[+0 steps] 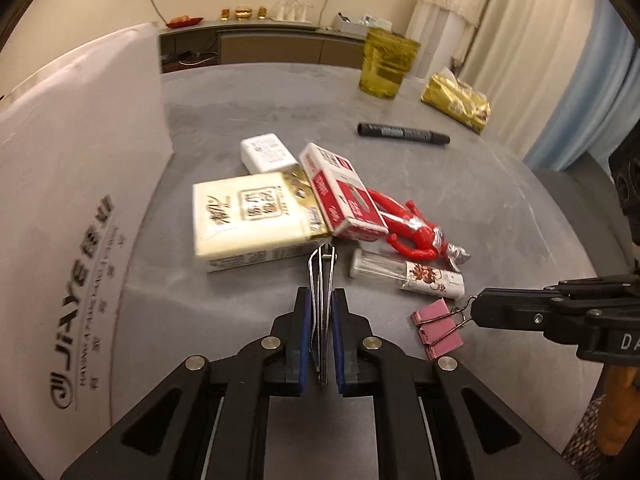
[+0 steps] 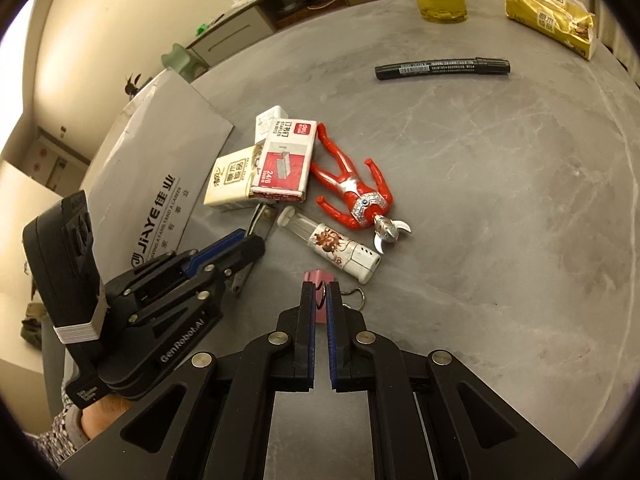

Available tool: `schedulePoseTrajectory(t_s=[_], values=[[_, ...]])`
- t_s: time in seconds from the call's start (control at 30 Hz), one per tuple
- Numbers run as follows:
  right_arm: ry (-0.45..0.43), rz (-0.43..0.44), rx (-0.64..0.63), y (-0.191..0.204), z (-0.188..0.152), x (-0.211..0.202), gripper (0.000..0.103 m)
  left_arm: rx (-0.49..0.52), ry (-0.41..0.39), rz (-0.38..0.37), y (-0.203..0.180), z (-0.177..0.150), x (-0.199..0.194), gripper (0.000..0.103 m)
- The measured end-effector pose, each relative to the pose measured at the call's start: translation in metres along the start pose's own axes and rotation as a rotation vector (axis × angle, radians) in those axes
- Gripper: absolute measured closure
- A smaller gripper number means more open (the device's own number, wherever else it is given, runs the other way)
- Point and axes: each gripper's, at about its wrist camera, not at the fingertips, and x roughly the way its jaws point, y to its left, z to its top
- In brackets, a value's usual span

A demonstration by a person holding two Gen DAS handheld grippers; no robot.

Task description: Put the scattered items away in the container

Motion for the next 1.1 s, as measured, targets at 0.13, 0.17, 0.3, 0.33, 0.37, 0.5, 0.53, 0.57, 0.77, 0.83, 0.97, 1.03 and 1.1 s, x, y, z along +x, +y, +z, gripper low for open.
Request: schedulePoseTrajectory(t_s=[0.13,0.17,0.3,0.33,0.37,0.5,0.53,0.57,0.77,0.83,0.97,1.03,1.1], values=[[-0.042,0.056,0.021,-0.001,0.002,-0.012,0.098,-0.012,-0.038,-0.014,0.003,0.001,-0.019,0.093],[-0.045,0.056,0.025,-0.002,0.003,-0.014,0.098,-0.012,-0.045,-0.018,0.003,0.001,-0.022,0.093],[-0.014,0.060,0.016,0.000,0.002,-0.007,0.094,-0.016,-0.063,-0.030,0.004,0.000,-0.034,0.093],[-0.003,0.053,0.009,0.002,0.001,-0.003,0.089,-0.018,-0.063,-0.034,0.005,0.000,-0.035,0.093],[-0.001,0.043,-0.001,0.005,-0.001,0.000,0.065,-0.020,-0.062,-0.038,0.005,0.000,-0.036,0.093],[-0.022,-0.126,-0.135,0.029,-0.007,0.019,0.046,-0.024,-0.069,-0.052,0.004,0.002,-0.039,0.093],[-0.014,-0.158,-0.163,0.032,-0.008,0.024,0.047,-0.023,-0.070,-0.053,0.004,0.002,-0.039,0.093],[-0.008,-0.190,-0.190,0.036,-0.010,0.031,0.047,-0.023,-0.071,-0.055,0.004,0.002,-0.040,0.093],[-0.054,-0.231,-0.215,0.025,-0.023,0.013,0.048,-0.043,-0.083,-0.084,0.008,0.004,-0.047,0.093],[-0.099,-0.204,-0.160,0.012,-0.027,-0.008,0.048,-0.043,-0.083,-0.101,0.006,0.005,-0.048,0.093],[-0.189,-0.205,-0.055,-0.010,-0.037,-0.037,0.048,-0.041,-0.076,-0.142,0.000,0.006,-0.048,0.093],[-0.236,-0.244,-0.018,-0.013,-0.043,-0.043,0.048,-0.040,-0.075,-0.157,-0.003,0.006,-0.048,0.093],[-0.257,-0.263,0.005,-0.014,-0.048,-0.045,0.048,-0.040,-0.076,-0.167,-0.005,0.006,-0.049,0.093]])
